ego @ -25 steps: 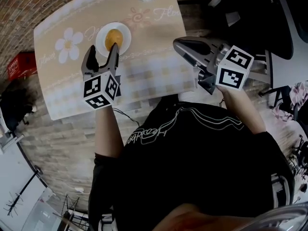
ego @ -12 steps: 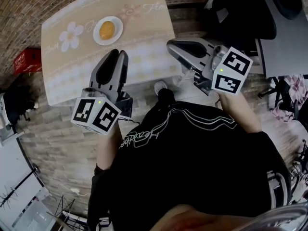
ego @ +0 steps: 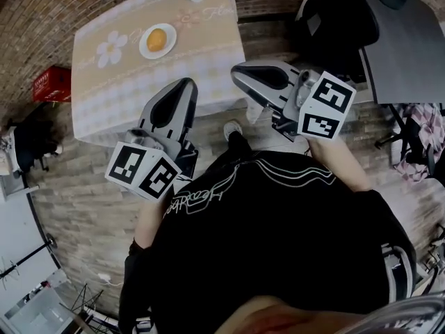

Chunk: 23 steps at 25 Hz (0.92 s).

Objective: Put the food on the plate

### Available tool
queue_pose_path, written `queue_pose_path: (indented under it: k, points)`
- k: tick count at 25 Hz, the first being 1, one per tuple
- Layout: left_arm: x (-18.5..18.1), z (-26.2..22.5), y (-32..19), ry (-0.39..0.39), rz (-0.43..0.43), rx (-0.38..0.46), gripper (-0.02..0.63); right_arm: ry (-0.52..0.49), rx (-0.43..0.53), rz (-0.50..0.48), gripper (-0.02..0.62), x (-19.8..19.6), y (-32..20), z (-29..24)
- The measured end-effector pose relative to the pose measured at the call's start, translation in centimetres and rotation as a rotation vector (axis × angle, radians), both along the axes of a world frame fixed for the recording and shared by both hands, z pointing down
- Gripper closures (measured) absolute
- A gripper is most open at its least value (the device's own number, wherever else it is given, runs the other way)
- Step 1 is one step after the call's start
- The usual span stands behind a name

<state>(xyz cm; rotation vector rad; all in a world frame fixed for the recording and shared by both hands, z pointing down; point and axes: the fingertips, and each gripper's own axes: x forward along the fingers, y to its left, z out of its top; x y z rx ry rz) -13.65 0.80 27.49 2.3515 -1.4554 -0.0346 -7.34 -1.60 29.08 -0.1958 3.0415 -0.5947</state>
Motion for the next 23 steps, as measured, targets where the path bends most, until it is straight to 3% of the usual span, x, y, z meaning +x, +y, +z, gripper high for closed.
queue_pose_path:
  k: [17, 23]
  points:
    - [0.2, -0.6, 2.0, -0.022, -0.014, 0.04, 0.594, 0.007, 0.05, -0.001, 0.598, 0.1, 2.3, -1.4]
    - [-0.6, -0.2, 3.1, -0.029, -0.023, 0.043, 0.594, 0.01, 0.028, 0.003, 0.598, -0.7, 3.3, -1.0]
